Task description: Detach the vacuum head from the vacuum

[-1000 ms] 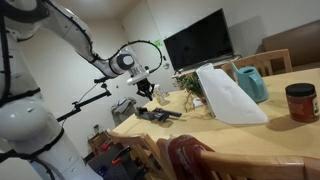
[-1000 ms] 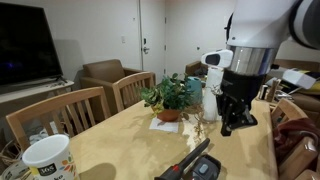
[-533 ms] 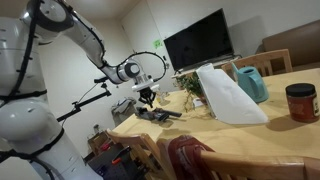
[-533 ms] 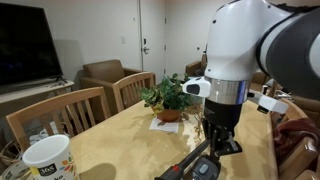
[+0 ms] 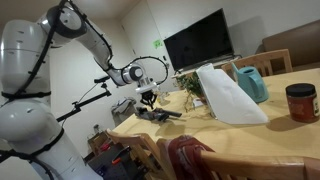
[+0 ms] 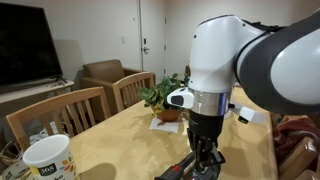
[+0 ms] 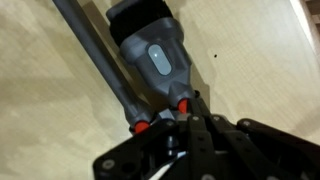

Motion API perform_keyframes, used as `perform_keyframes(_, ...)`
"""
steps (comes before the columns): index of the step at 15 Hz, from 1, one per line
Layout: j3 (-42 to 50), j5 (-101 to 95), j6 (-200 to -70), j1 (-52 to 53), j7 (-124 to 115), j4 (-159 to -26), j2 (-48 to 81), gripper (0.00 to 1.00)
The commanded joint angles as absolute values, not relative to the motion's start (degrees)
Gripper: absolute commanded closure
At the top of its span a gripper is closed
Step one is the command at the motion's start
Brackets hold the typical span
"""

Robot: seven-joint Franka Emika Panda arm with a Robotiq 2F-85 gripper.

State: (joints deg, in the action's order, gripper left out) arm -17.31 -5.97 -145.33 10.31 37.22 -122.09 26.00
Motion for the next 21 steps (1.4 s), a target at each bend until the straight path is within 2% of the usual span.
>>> perform_keyframes(1,-18.0,-6.3,-145.2,9.8,37.2,-121.6,26.5,0.99)
perform_keyframes(21,-17.2,-7.8,-143.4,10.9,36.5,-118.4,30.9,1.00)
